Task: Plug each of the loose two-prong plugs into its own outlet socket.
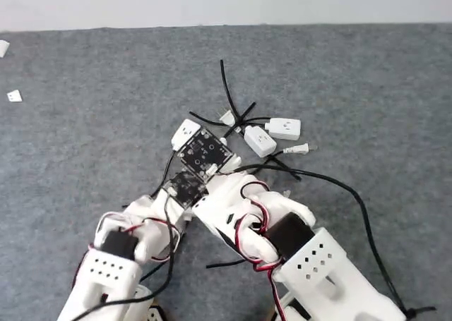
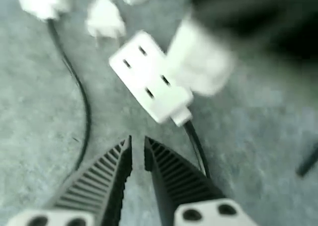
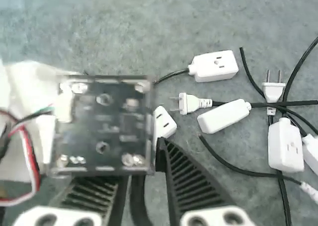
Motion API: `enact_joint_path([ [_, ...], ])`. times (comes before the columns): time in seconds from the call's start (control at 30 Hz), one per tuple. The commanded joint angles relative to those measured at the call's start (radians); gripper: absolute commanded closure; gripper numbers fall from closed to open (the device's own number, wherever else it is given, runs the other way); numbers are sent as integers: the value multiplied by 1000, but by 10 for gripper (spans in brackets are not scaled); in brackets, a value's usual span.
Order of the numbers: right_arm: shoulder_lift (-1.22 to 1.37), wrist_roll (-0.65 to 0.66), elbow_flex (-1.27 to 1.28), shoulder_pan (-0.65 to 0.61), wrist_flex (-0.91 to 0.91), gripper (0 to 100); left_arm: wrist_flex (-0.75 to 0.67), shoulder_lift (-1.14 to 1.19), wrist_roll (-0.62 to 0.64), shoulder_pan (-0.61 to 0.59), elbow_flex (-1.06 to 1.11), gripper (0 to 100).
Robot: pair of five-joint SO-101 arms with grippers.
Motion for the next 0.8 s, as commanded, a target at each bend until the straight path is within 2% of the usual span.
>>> enact_joint_path([
  [0.0,36,-51,11,62,-91,991,-123,-118,272,-86,31,959],
  [0.13,165,-129,6,108,-176,991,-161,-206,425,-173,53,959],
  [0.33,328,-224,-48,111,-251,991,-324,-301,545,-290,128,961],
  [0.7,435,-299,-77,102,-384,991,-356,-336,554,-292,154,961],
  [0.77,438,-330,-80,99,-381,991,-356,-336,520,-292,154,961],
])
